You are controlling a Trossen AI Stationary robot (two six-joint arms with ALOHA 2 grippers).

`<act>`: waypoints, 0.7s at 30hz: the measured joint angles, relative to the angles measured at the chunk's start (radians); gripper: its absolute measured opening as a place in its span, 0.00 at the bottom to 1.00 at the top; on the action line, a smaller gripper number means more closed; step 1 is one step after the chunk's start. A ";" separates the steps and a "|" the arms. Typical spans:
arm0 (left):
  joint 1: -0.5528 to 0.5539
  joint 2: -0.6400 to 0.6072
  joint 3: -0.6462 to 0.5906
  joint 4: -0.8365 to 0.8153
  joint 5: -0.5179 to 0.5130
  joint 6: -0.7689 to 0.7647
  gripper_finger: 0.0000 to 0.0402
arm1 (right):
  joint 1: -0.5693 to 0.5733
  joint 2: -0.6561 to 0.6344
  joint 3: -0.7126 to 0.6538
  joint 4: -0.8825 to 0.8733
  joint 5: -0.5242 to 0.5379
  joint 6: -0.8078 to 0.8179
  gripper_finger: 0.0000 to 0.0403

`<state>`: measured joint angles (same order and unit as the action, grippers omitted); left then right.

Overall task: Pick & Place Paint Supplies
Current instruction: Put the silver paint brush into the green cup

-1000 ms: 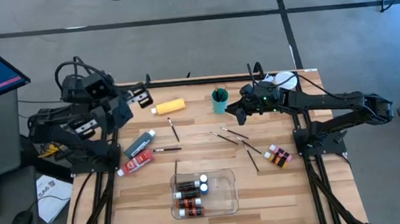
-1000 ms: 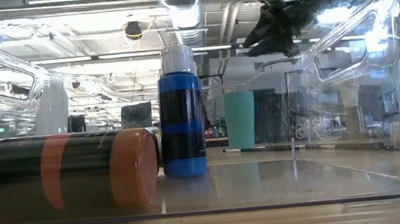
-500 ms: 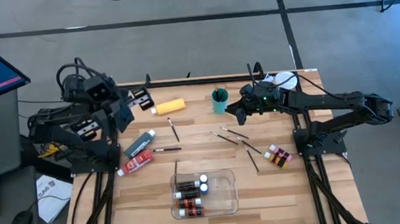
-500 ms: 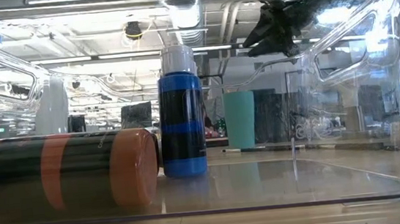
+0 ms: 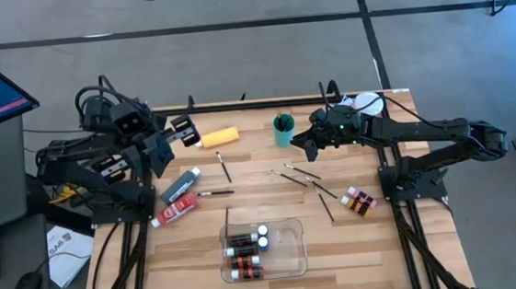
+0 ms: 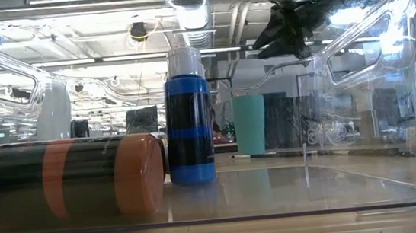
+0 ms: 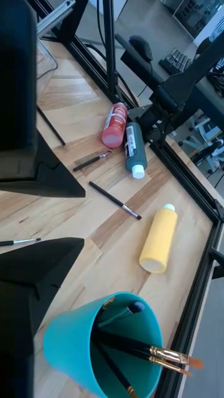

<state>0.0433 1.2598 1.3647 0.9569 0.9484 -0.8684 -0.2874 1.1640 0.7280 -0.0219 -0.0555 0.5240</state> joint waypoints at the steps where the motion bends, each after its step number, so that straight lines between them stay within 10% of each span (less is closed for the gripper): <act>1: 0.000 0.000 0.000 0.000 0.002 0.000 0.00 | 0.000 0.000 0.000 0.000 0.000 0.000 0.27; 15: 0.000 0.000 -0.001 -0.018 0.021 0.000 0.00 | 0.000 0.000 0.000 0.000 0.000 0.000 0.27; 21: 0.034 -0.001 -0.004 -0.351 0.017 0.094 0.00 | 0.000 0.000 0.000 0.000 0.000 0.000 0.27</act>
<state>0.0775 1.2585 1.3609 0.6058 0.9652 -0.7745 -0.2875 1.1640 0.7280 -0.0223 -0.0555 0.5240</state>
